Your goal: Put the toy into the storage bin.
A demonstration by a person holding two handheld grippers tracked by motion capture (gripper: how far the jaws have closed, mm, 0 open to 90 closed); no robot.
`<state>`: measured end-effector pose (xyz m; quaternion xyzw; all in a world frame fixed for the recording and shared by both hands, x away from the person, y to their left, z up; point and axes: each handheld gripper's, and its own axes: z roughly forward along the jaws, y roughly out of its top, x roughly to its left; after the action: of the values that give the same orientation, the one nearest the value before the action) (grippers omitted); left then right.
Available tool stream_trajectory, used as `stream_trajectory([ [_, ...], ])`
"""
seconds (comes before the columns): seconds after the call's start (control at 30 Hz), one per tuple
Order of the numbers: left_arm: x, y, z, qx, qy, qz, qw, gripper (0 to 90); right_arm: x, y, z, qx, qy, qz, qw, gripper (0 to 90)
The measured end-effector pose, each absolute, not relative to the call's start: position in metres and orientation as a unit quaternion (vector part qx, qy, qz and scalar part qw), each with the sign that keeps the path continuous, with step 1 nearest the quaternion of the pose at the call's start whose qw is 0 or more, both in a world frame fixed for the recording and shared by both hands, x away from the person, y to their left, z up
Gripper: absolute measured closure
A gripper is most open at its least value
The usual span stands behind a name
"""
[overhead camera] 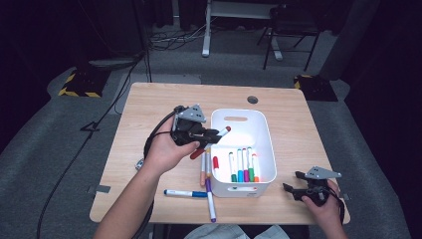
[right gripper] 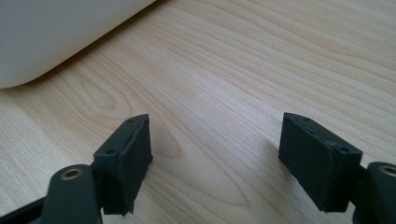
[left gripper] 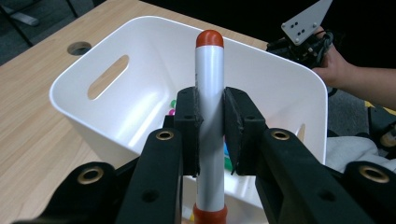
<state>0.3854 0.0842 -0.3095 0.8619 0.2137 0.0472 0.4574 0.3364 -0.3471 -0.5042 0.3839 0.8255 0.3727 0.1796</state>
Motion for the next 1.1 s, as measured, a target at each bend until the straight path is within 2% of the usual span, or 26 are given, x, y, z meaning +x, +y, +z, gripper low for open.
stream_trajectory([
  [0.23,0.393,0.06,-0.308,0.874,0.18,0.046,0.449,76.2,0.336,-0.347,-0.504,0.384,0.826,0.373,0.18,25.7],
  [0.53,0.398,0.035,-0.317,0.884,0.168,0.031,0.435,76.2,0.336,-0.347,-0.504,0.384,0.826,0.373,0.18,25.7],
  [1.1,0.402,0.019,-0.33,0.891,0.158,0.018,0.424,76.2,0.336,-0.347,-0.504,0.384,0.826,0.373,0.18,25.7],
])
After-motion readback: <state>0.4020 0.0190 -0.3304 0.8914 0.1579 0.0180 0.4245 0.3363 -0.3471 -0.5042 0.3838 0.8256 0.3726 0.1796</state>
